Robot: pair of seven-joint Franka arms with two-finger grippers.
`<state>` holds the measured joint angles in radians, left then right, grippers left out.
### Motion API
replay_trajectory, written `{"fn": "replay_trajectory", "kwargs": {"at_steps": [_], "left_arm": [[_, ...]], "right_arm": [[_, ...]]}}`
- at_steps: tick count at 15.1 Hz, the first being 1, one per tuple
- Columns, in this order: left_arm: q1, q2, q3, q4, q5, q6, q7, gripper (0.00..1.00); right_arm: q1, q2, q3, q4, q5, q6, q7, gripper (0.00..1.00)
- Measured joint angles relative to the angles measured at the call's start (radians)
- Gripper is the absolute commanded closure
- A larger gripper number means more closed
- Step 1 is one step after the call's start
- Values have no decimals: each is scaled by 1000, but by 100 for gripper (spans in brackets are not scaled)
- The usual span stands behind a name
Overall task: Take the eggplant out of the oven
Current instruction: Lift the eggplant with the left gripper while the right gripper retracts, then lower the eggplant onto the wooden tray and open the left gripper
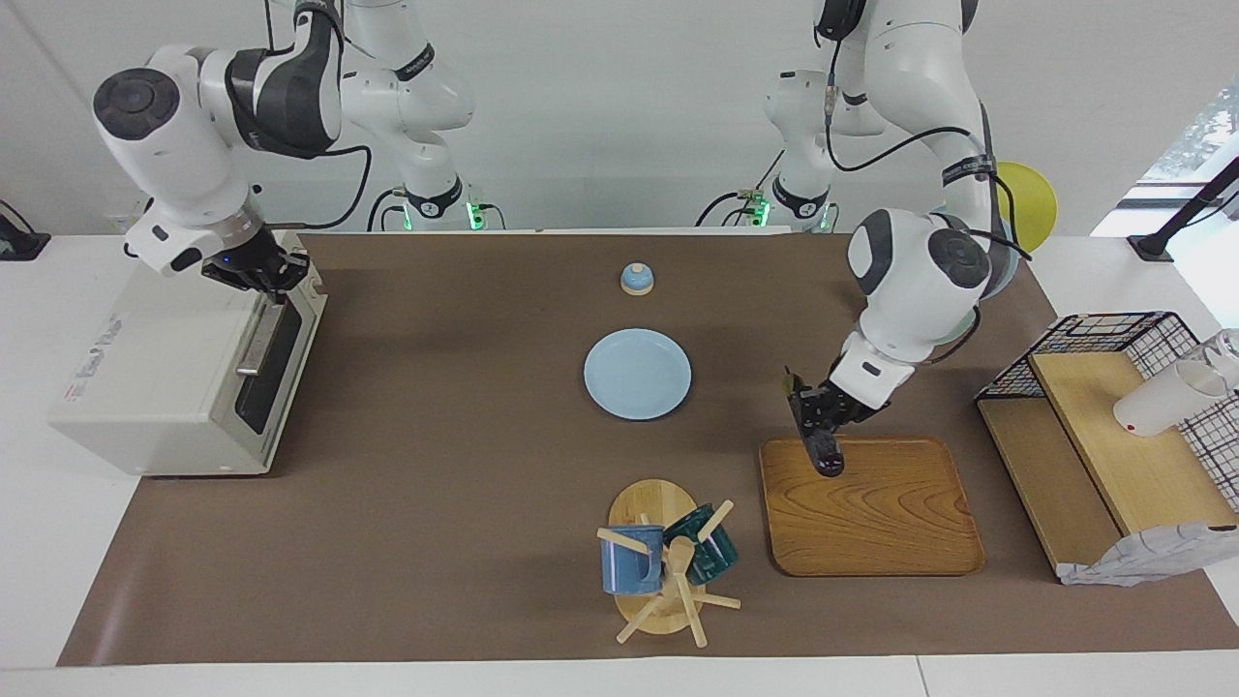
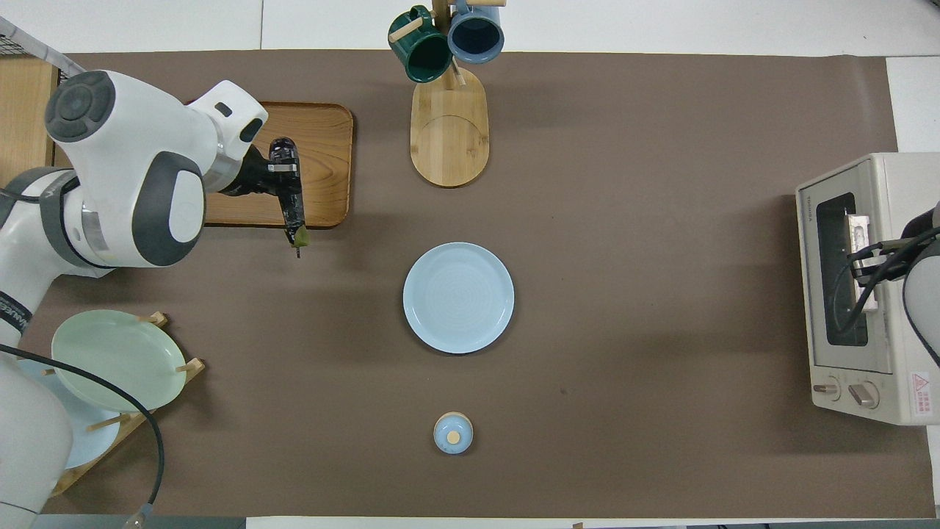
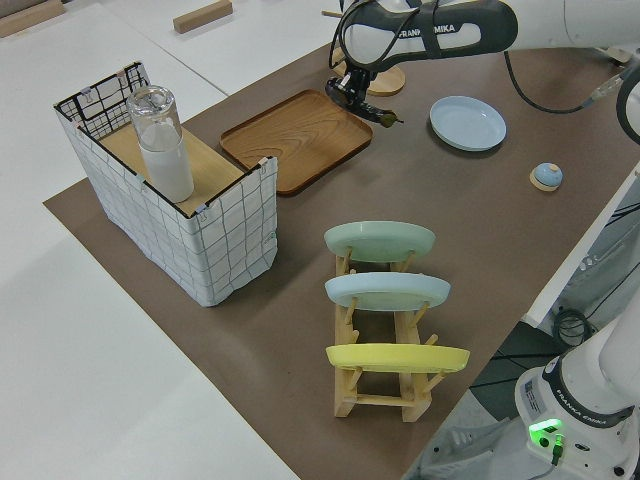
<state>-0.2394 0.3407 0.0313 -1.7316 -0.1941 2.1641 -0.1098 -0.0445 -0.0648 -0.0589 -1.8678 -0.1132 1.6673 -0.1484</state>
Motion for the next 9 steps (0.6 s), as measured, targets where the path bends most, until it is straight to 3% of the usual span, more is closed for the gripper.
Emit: {"fn": "replay_trajectory", "kwargs": {"at_steps": [1,5,9], "left_arm": [[19,21,0,21,0,0,14,100],[66,148,-1,128,11,8,49,100],[86,200,-2,141,12,72,99,100]], "right_arm": [[0,-9,2,2,26,-1,0,0],[-2,-16,-2,1,78,-2,0,0],[2,-16,5,11,87,-1,-1,0]]}}
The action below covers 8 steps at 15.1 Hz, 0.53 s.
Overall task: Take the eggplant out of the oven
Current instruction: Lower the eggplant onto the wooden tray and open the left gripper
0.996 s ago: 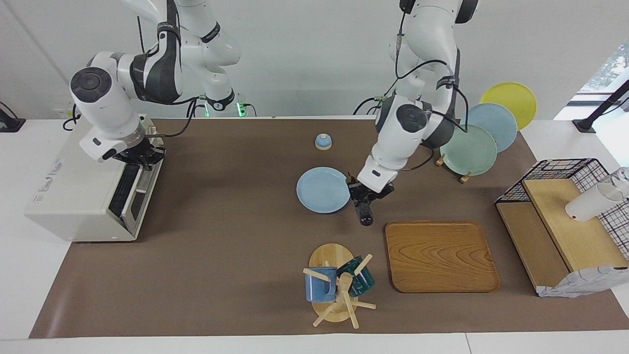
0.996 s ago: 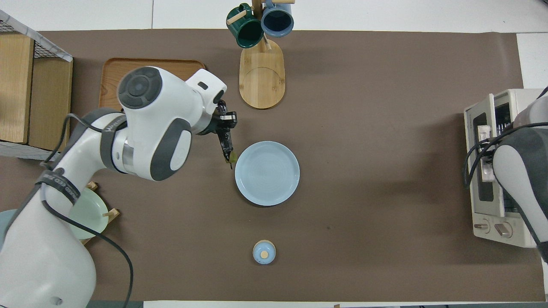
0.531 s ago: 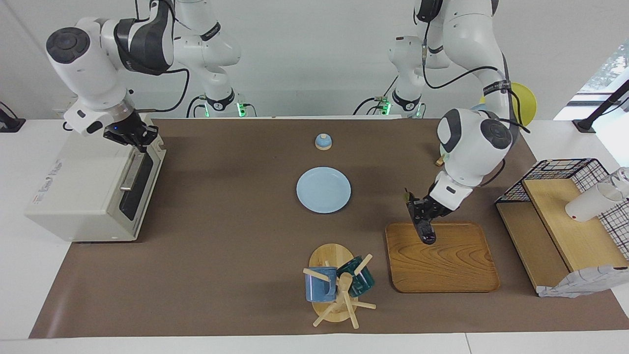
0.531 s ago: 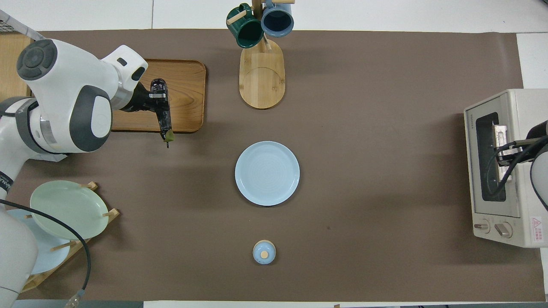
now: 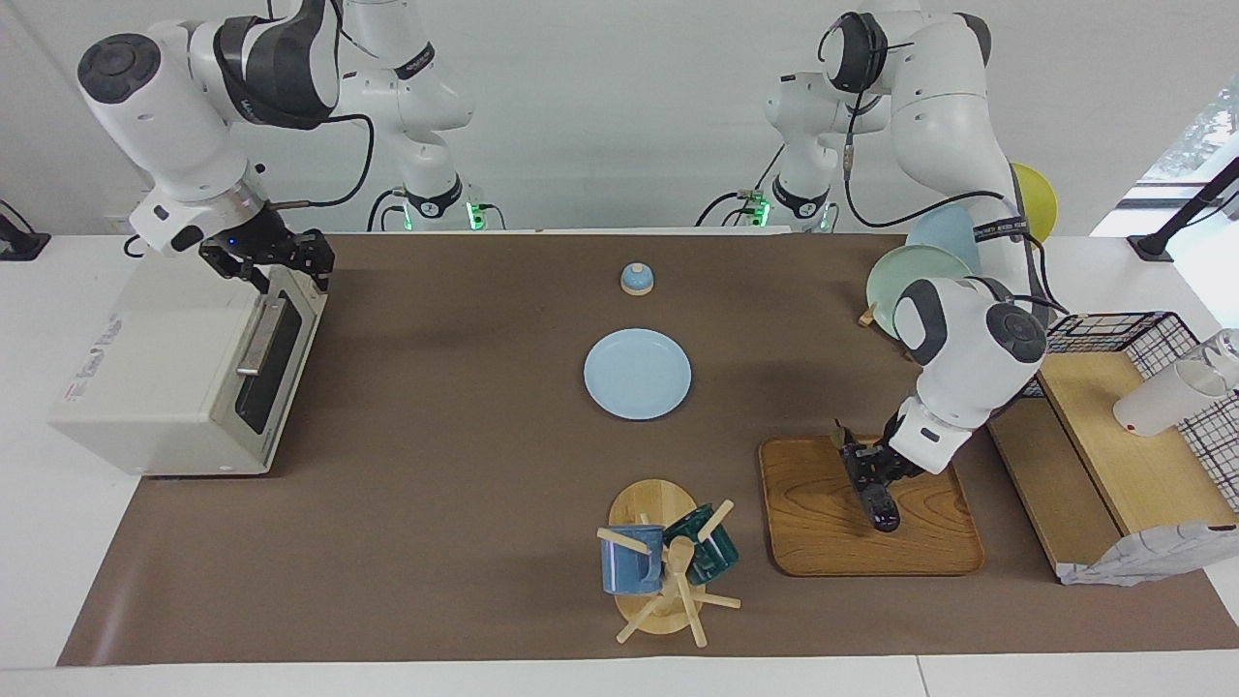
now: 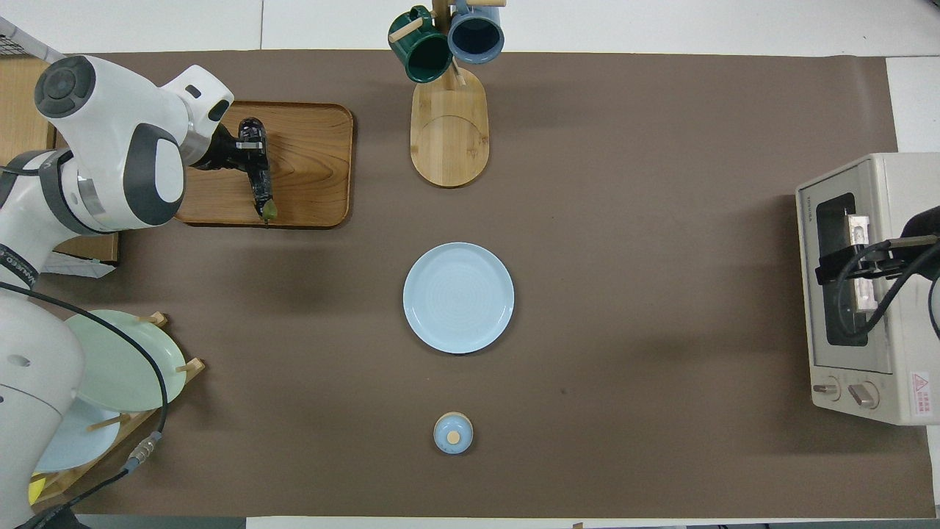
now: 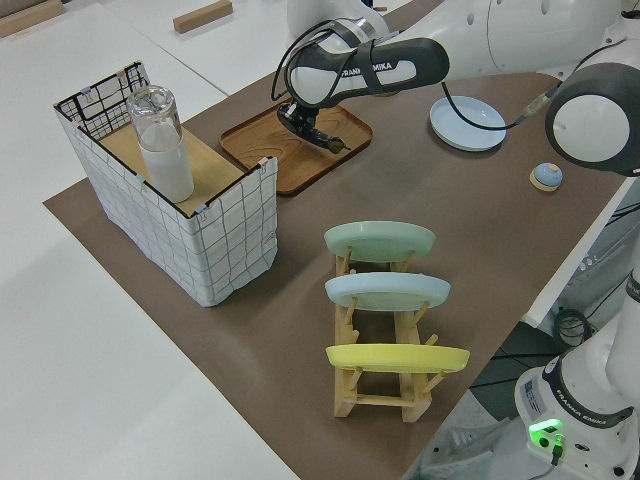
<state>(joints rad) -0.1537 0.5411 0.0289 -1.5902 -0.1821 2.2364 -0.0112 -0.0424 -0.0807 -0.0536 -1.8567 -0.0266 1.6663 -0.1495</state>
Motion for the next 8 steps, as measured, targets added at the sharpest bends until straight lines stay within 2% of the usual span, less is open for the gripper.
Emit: {"fn": "replay_trajectory", "kwargs": {"at_steps": [1,2,3,8], "left_arm": [[0,1,-2,0,0,2,2,60],[0,1,-3,0,0,3,5,3],[0,1,-3,0,0,4,10,0],[2,-6,-3,2,0,-1,24,0]], "right_arm": [[8,0,9,10,0,-6,-1,0],[20,-1,16,22,0,-21,-1,0],[29,-3,22,30,0,-33,1,0],[7,-5,8,32,0,-42,1,0]]}}
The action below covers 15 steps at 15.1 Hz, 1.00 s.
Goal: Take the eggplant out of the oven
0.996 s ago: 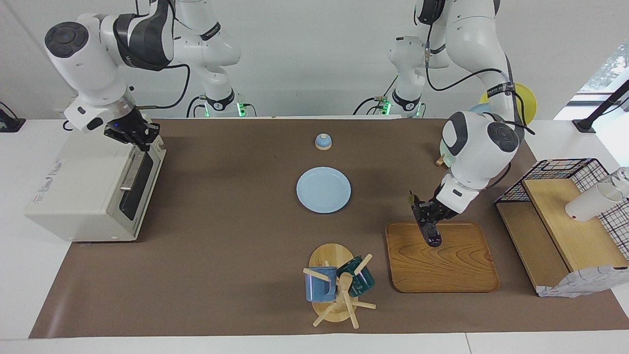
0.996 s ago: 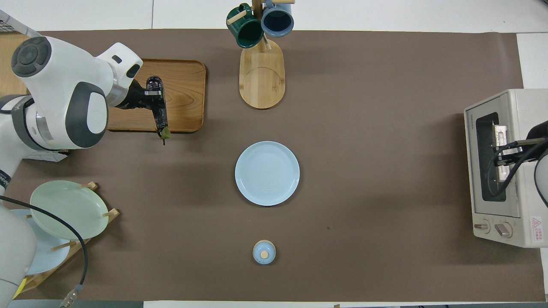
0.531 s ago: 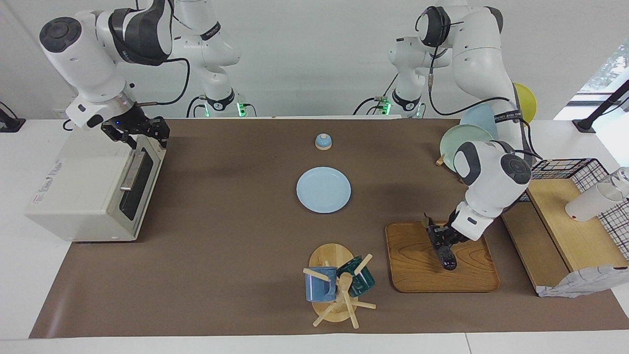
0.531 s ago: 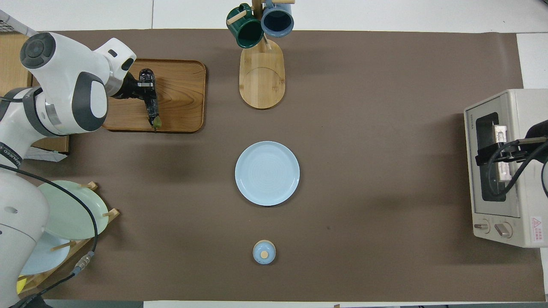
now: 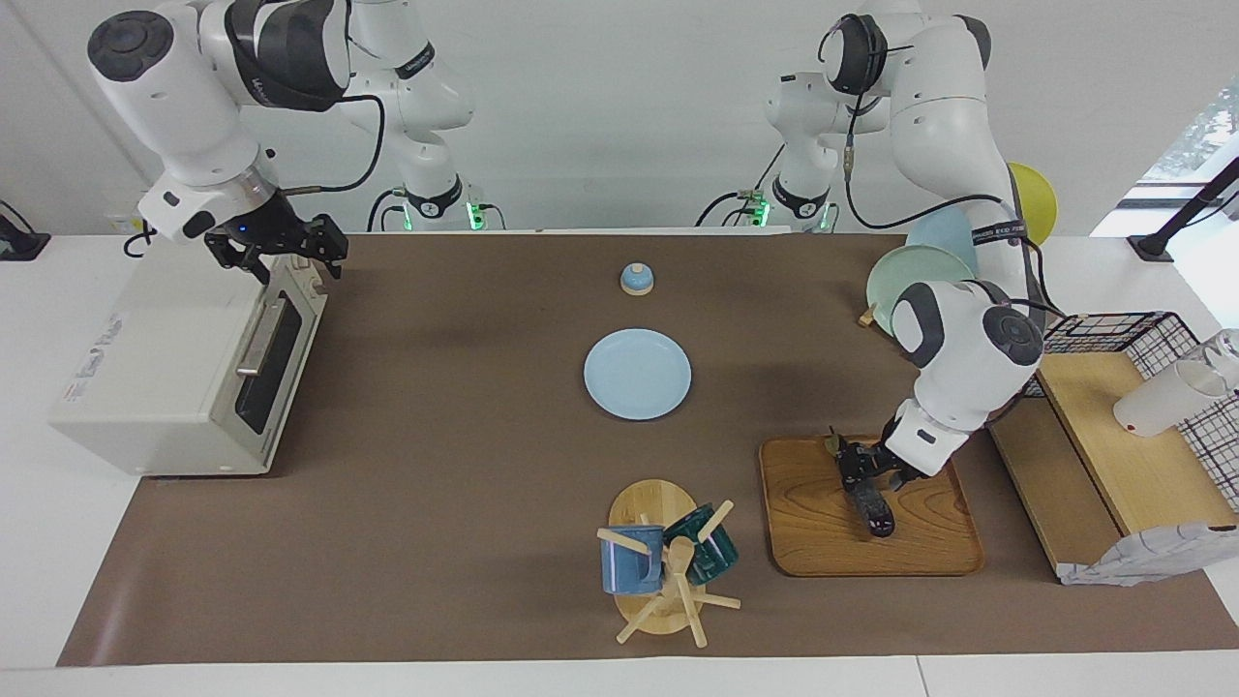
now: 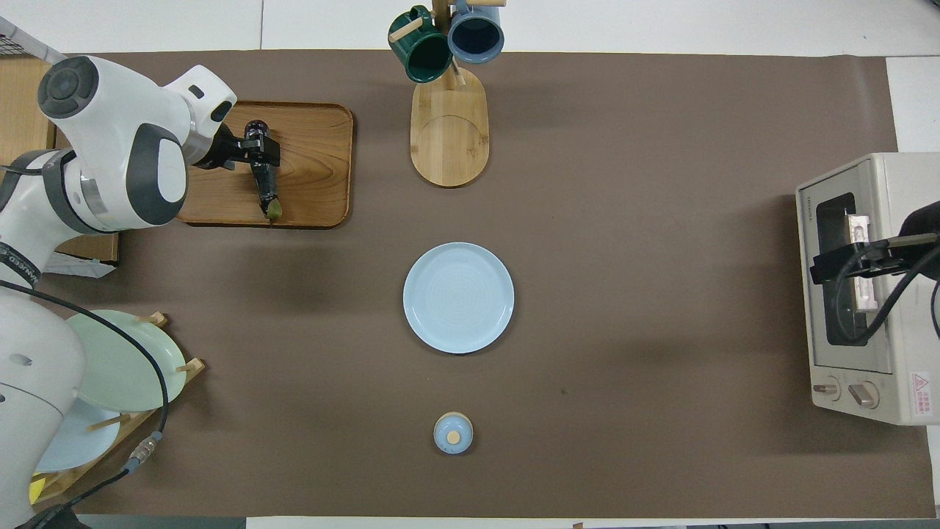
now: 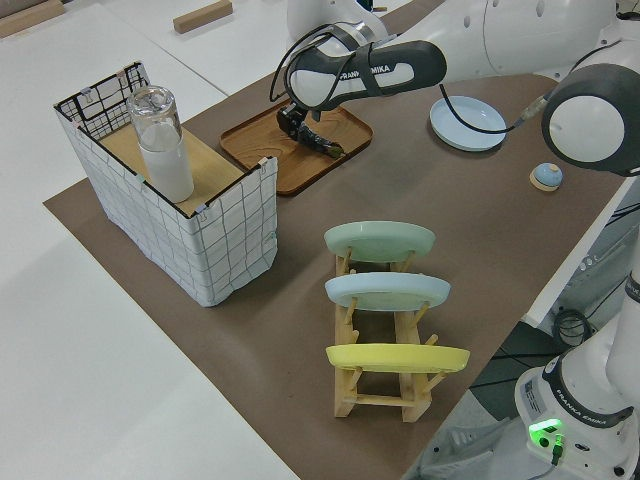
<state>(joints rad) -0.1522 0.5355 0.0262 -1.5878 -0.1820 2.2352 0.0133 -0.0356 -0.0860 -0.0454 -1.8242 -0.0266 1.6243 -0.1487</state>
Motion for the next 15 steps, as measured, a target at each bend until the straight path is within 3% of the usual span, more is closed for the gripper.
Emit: {"fn": "replay_trajectory", "kwargs": {"at_steps": [3,10,15], "left_arm": [[15,-53,3,11,0,-83,-8,0],[31,-322,47,7,73,-466,-15,0],[27,-519,41,-94,122,-603,-22,0]], "right_arm": [[-16,-1,-3,1,0,0,0,0],[26,-18,-23,31,0,1,31,0],[28,-17,-31,36,1,1,48,0]]}}
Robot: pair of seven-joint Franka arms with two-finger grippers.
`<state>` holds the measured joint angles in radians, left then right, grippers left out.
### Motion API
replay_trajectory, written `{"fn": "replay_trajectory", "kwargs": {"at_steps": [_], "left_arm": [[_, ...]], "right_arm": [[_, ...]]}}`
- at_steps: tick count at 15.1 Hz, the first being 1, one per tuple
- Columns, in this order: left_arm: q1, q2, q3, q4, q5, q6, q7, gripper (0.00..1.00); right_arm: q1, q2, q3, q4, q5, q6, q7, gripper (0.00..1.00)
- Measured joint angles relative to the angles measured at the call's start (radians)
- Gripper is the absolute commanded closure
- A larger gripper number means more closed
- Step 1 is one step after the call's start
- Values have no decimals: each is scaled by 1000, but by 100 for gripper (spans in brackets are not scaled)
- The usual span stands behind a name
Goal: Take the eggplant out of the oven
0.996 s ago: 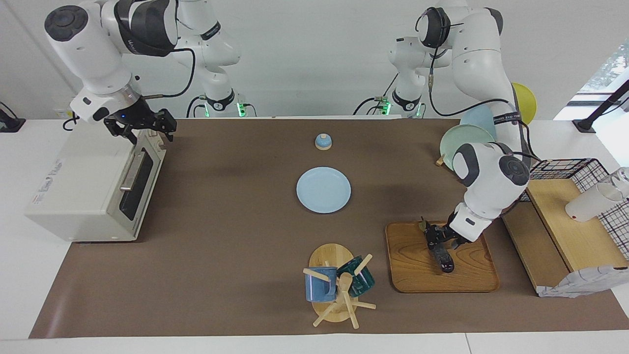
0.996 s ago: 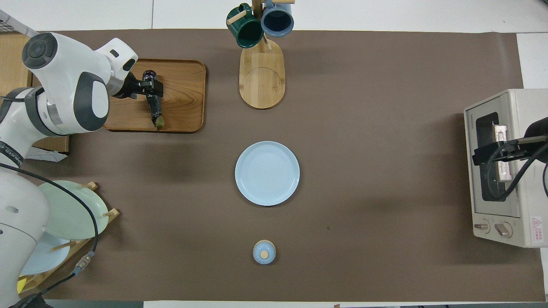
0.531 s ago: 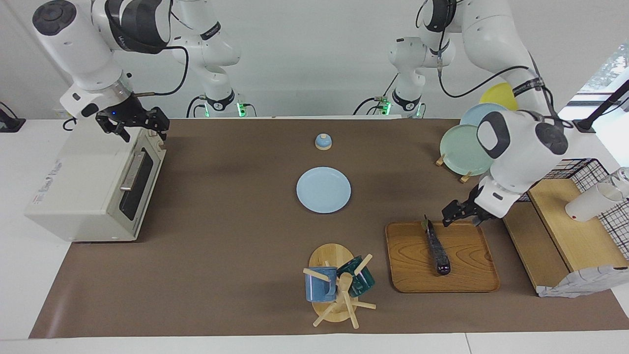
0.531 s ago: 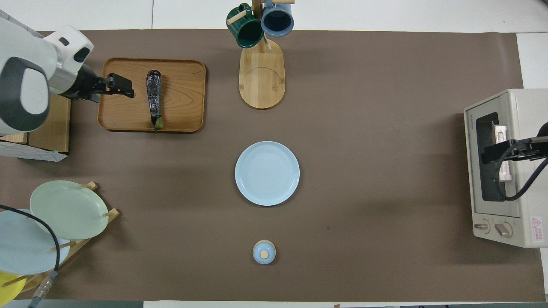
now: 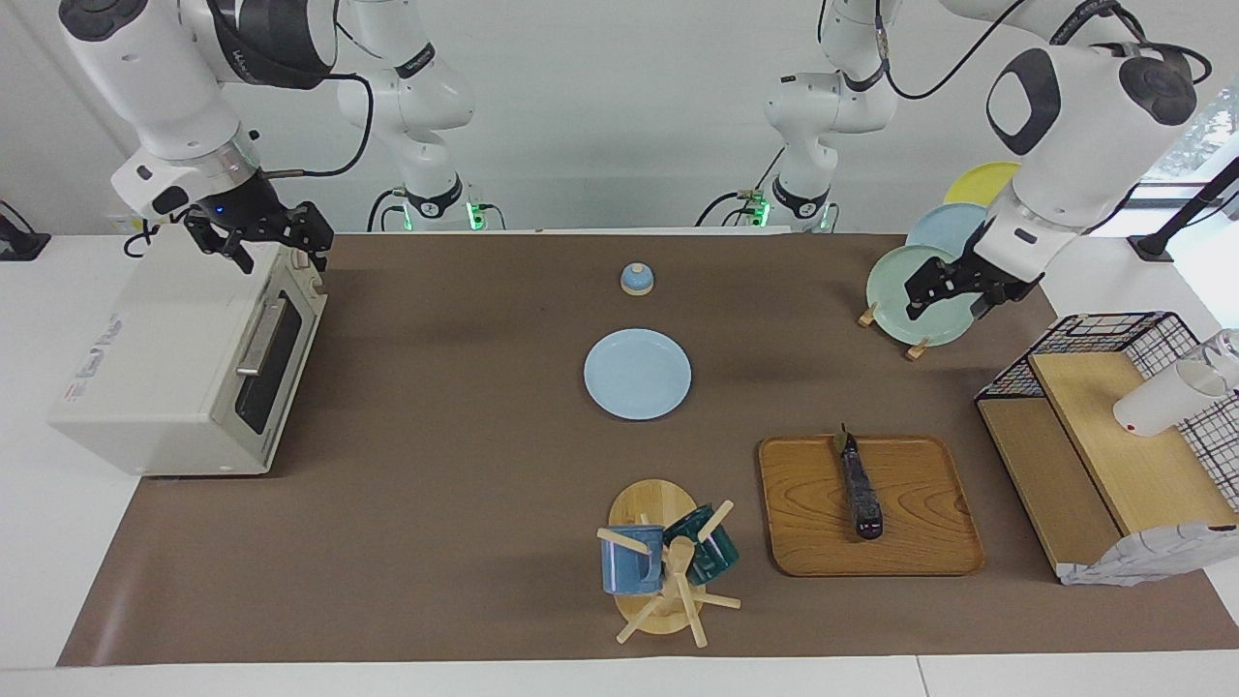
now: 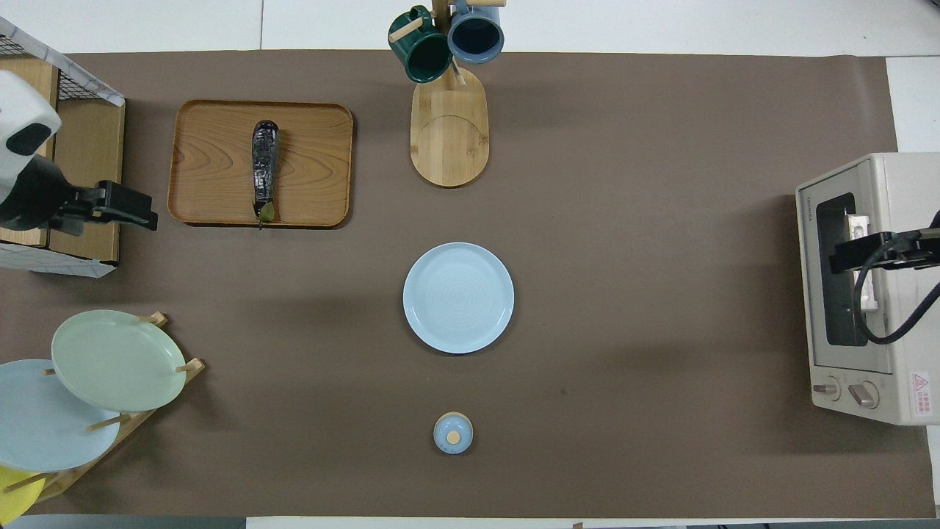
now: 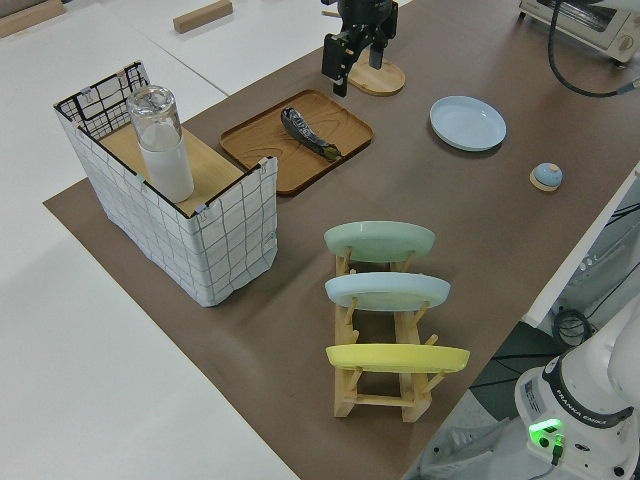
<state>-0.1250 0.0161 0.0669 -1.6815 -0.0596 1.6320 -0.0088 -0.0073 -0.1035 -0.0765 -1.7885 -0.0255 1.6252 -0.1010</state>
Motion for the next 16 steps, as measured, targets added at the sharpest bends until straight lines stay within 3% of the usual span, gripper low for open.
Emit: {"fn": "replay_trajectory", "kwargs": {"at_steps": [4,7,11,16], "left_arm": [[16,-78,-55,-61,4,-57,-32,0],[63,-73,-153,-55,6,-56,-74,0],[66,-64,-159,30,9,-132,-79,0],[66,-54,-160,36,9,-136,-79,0]], "right_arm": [[0,0,-1,2,1,0,1,0],[1,0,-1,2,1,0,1,0],[2,0,-1,7,1,0,1,0],[6,0,0,9,1,0,1,0]]}}
